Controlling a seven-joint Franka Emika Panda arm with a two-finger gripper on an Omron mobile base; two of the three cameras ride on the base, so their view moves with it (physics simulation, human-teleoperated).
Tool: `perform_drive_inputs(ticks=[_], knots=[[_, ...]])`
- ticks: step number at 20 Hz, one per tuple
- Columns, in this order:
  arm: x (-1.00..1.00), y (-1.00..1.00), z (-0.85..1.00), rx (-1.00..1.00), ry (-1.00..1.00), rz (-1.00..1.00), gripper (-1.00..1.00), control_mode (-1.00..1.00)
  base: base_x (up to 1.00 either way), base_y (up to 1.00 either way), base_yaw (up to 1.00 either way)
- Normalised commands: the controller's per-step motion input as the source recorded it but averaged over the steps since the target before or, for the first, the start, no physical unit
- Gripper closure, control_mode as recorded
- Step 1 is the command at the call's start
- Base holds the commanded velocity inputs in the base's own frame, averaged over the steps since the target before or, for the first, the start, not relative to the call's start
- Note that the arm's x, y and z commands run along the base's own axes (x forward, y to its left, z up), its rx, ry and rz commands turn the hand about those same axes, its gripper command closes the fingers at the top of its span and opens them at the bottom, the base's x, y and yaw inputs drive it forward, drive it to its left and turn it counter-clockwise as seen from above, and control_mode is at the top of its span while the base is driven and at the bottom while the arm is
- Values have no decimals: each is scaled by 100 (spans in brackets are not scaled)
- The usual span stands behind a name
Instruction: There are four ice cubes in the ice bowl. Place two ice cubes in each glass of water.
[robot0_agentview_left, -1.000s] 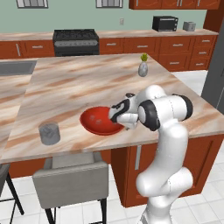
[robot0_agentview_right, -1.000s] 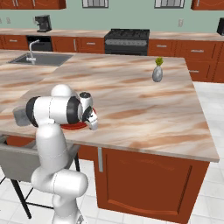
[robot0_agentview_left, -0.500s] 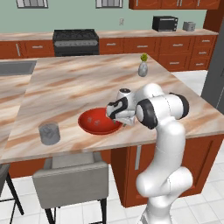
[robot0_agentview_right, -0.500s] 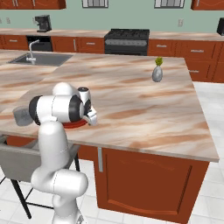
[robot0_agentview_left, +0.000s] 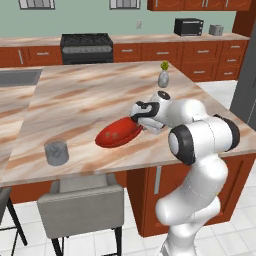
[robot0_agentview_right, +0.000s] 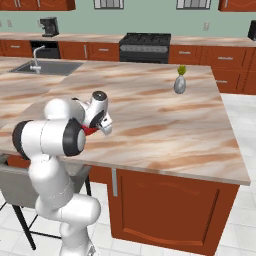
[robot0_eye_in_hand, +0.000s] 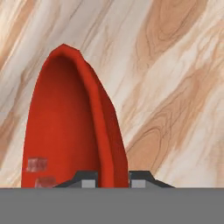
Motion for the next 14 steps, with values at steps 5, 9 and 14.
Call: perform_drive_inputs(ticks=[5,9,14], knots=[[-87,-60,100,34,-49,-5,100,-100,0,0,0],[-47,-29,56,25,-31,-1,100,-100,0,0,0],[0,0,0,0,0,0,100,-100,0,0,0]])
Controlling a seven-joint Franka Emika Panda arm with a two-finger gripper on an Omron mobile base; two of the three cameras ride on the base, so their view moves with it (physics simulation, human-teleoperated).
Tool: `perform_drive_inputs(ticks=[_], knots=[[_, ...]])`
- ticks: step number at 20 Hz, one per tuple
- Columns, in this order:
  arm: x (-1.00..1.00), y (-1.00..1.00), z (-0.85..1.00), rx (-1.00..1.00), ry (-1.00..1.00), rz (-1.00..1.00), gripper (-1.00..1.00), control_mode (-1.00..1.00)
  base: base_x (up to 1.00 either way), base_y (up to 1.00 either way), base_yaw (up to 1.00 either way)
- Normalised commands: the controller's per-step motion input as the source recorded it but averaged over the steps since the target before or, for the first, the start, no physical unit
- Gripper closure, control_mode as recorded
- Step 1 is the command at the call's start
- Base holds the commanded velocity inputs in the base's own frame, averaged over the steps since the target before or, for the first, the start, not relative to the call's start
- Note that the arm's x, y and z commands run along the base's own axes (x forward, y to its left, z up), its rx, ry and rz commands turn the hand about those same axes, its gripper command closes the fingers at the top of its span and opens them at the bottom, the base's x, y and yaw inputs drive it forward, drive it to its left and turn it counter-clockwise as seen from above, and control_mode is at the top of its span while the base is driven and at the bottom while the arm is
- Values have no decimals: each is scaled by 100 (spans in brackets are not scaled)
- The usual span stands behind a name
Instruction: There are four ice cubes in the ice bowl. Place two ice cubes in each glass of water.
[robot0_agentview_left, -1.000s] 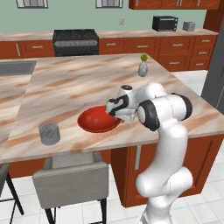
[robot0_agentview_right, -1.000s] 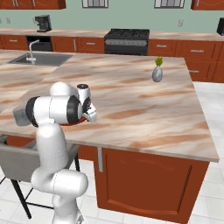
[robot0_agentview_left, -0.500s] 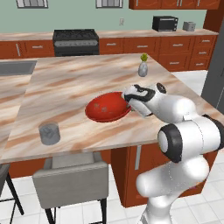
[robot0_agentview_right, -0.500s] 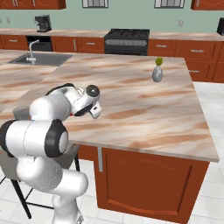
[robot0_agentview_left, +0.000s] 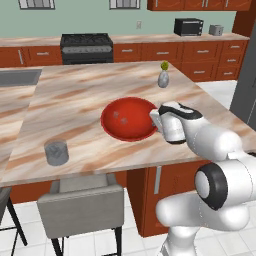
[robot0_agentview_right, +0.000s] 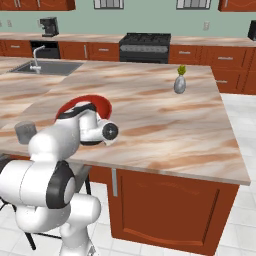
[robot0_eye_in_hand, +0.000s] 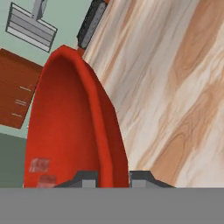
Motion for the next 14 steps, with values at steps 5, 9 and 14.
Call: perform_drive_inputs(ticks=[5,9,14], knots=[[0,0,12,0,0,0,100,-100,0,0,0],[-30,0,0,4,0,0,100,-100,0,0,0],[-42,0,0,6,0,0,100,100,-16,0,0]])
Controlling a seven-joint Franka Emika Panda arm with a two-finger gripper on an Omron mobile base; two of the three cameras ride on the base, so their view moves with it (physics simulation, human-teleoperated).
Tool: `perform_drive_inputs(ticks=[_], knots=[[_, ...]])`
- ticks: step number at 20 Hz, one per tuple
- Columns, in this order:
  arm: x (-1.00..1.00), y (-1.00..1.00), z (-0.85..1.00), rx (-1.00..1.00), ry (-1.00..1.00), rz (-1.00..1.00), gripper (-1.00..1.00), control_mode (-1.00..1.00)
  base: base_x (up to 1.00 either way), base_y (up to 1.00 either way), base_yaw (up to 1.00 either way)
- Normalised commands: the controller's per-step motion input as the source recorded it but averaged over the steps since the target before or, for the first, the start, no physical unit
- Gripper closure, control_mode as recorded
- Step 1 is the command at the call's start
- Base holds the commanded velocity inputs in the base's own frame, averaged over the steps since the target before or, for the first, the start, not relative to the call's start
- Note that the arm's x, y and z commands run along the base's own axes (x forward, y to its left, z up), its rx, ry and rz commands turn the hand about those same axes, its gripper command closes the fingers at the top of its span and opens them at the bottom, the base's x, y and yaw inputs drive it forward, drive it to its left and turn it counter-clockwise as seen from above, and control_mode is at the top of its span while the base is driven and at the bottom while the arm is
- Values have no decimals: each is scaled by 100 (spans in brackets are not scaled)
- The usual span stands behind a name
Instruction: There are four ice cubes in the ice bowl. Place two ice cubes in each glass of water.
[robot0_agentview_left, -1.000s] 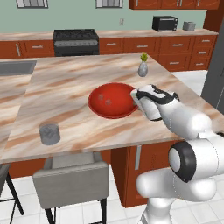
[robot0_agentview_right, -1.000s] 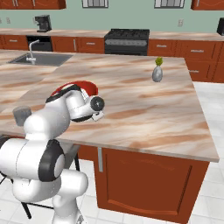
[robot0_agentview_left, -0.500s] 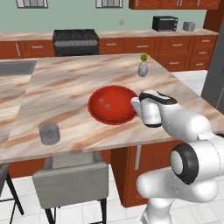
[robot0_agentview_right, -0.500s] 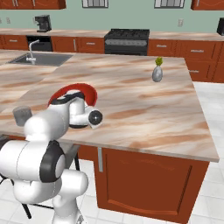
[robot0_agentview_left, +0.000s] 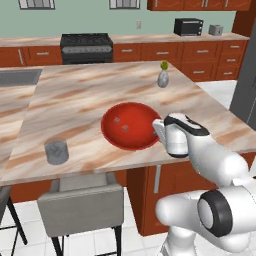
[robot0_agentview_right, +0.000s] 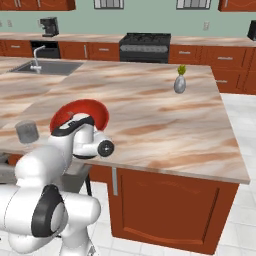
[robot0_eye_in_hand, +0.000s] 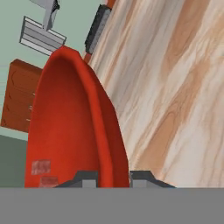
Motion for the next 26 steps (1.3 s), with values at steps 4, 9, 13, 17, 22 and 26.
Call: perform_drive_inputs(ticks=[4,9,13,17,22,26], knots=[[0,0,0,0,0,0,100,100,-62,28,0],[0,0,0,0,0,0,100,100,-14,94,-1],[0,0,0,0,0,0,100,100,0,100,-3],[0,0,0,0,0,0,100,100,0,100,-3],[0,0,0,0,0,0,100,100,0,100,-2],[0,0,0,0,0,0,100,100,14,73,-8]])
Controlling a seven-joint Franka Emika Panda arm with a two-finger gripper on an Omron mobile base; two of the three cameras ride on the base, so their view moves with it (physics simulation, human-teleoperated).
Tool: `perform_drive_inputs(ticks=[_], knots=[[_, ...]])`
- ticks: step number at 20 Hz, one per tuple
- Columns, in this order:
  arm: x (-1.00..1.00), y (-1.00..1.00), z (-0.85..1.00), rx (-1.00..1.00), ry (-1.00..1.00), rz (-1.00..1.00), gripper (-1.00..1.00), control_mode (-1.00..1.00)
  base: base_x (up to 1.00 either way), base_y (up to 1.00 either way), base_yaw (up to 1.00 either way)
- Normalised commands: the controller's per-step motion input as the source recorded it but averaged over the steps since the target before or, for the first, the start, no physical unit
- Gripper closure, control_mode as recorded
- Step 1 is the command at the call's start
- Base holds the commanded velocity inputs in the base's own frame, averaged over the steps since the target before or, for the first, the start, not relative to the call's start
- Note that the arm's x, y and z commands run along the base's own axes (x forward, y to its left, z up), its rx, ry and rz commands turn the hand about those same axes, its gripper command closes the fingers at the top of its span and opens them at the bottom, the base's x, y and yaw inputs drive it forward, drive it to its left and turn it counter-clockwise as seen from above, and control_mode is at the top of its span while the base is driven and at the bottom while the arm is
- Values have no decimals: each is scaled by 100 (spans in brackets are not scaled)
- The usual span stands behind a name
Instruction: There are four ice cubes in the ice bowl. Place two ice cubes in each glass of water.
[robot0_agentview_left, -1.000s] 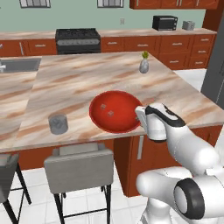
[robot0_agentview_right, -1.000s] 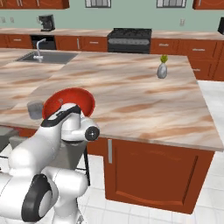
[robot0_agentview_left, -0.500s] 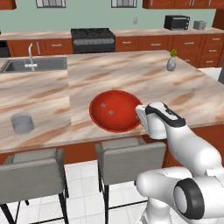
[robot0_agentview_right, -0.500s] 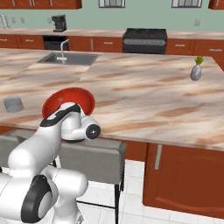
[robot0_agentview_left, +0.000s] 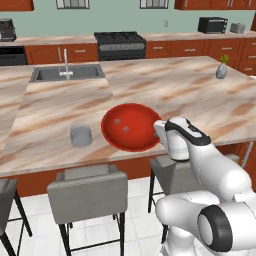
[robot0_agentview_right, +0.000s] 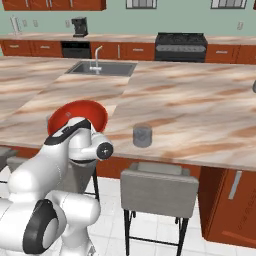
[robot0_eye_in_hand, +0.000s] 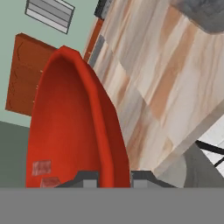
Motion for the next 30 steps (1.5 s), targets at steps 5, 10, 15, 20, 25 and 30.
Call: perform_drive_inputs(ticks=[5,10,15,20,25,30], knots=[[0,0,0,0,0,0,100,100,43,71,-11],[0,0,0,0,0,0,100,100,77,22,-9],[0,0,0,0,0,0,100,100,98,17,-7],[0,0,0,0,0,0,100,100,89,11,-6],[58,14,0,0,11,-4,100,-100,36,4,-2],[90,56,0,-13,20,-4,100,-100,0,0,0]])
